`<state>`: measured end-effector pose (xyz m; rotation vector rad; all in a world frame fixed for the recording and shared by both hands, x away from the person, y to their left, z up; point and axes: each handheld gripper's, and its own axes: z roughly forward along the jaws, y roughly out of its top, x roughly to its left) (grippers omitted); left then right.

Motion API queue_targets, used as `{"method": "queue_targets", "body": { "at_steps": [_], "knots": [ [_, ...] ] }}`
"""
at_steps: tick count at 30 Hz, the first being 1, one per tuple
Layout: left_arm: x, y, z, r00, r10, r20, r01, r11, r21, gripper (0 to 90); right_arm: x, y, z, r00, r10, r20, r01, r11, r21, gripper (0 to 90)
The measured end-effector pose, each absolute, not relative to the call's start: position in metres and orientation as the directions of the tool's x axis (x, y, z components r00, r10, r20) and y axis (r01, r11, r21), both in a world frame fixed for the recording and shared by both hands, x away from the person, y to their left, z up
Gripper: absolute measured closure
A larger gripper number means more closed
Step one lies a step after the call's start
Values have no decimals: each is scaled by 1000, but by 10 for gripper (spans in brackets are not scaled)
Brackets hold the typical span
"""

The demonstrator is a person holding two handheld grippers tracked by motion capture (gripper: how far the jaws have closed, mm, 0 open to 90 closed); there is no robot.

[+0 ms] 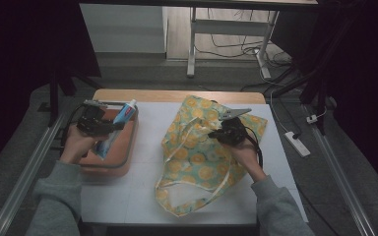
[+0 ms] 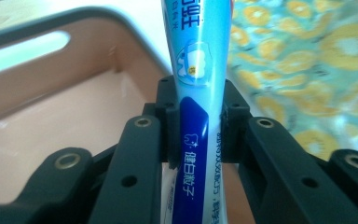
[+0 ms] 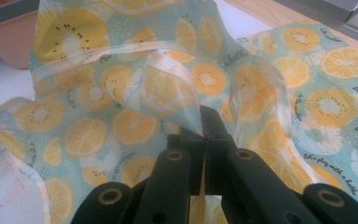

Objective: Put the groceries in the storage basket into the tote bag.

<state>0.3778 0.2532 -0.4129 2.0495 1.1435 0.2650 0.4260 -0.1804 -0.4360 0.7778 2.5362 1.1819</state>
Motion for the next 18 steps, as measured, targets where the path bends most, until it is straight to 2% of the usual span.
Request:
{"method": "queue_targets", "body": {
  "at_steps": [7, 18],
  "knots": [
    [364, 230, -399, 669, 716, -200, 581, -335, 742, 740, 426, -181, -436, -830, 558, 11, 365, 528, 767, 893],
    [355, 200, -396, 737, 650, -185, 540, -400, 740, 740, 425, -181, -435, -830, 558, 10, 363, 526, 769, 893]
  ]
}}
